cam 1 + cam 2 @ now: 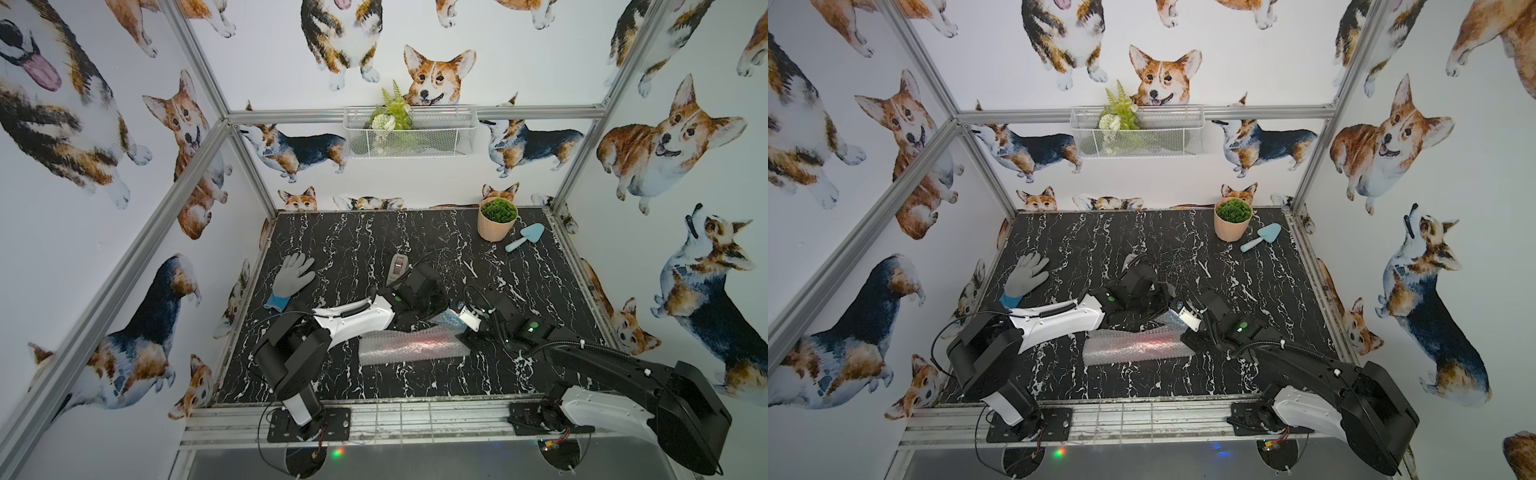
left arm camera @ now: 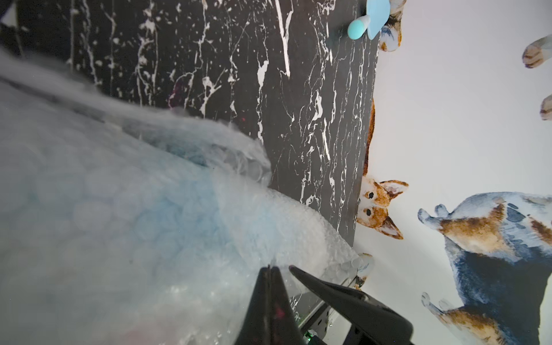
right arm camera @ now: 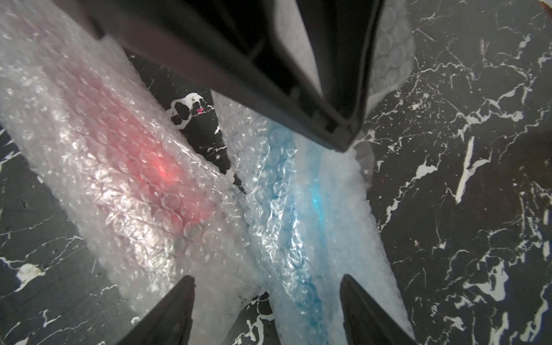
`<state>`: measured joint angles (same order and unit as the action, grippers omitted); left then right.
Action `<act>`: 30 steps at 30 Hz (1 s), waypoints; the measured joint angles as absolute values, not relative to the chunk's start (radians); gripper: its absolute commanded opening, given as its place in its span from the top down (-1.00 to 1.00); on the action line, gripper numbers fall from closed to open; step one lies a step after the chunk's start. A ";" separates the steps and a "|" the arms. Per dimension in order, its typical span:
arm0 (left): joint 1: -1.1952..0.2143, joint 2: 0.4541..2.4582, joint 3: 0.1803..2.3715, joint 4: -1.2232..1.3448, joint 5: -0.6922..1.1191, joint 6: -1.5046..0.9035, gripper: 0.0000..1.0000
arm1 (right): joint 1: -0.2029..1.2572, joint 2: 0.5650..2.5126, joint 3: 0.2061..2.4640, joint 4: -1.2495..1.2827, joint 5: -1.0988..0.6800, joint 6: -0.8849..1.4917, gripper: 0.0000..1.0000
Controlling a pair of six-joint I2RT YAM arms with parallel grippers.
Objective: Wrap wine bottles in bubble wrap
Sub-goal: Stick the tape on the bubble wrap.
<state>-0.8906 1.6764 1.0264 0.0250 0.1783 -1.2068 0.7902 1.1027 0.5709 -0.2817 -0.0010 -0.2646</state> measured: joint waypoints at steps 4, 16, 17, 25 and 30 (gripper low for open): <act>-0.891 1.671 1.006 0.023 0.169 -1.205 1.00 | 0.790 1.105 0.571 -0.282 0.000 -0.264 -0.55; -0.904 1.672 0.977 0.010 0.151 -1.209 1.00 | 0.790 1.112 0.571 -0.281 0.002 -0.264 -0.55; -0.904 1.672 0.975 0.012 0.151 -1.213 1.00 | 0.790 1.112 0.571 -0.281 0.002 -0.264 -0.55; -0.917 1.671 0.974 0.023 0.144 -1.240 1.00 | 0.792 1.144 0.576 -0.279 0.010 -0.262 -0.55; -0.927 1.670 0.966 0.023 0.121 -1.251 1.00 | 0.796 1.151 0.577 -0.279 0.018 -0.261 -0.55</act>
<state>-0.9272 1.6695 0.9661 0.0235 0.1207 -1.2514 0.7959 1.1511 0.5770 -0.2787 0.0177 -0.2611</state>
